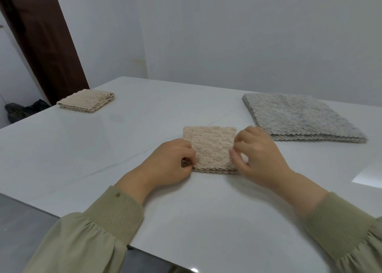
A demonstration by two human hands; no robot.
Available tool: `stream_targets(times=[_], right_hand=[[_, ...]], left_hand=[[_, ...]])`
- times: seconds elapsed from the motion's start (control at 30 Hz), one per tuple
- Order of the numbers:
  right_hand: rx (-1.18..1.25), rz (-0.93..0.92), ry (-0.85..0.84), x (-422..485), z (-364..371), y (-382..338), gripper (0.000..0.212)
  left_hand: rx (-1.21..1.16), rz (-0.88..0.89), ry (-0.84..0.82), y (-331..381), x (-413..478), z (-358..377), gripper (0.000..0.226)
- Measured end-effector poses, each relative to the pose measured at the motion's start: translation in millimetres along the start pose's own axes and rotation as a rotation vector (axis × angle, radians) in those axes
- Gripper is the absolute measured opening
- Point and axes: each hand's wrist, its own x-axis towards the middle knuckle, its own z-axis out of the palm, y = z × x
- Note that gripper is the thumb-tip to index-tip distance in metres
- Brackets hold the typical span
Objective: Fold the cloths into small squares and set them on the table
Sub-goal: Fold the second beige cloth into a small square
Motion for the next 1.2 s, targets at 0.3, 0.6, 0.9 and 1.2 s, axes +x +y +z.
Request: stream_targets(times=[0.3,0.6,0.9,1.2], right_hand=[[-0.005,0.456,-0.612,31,59,-15,0.057],[-0.020,0.462,-0.603,29,57,-15,0.058],[0.135,0.529,-0.480,26,50,-14,0.054],[0.050,0.501,-0.638,18,51,-3,0.054]], left_hand=[[-0.493,-0.541,0.091,4,16,-10,0.026],[-0.263,-0.851,0.191,-23,80,18,0.027],[0.182,-0.572,0.222,-22,70,24,0.026],[0.207,-0.318,-0.445,0,47,22,0.057]])
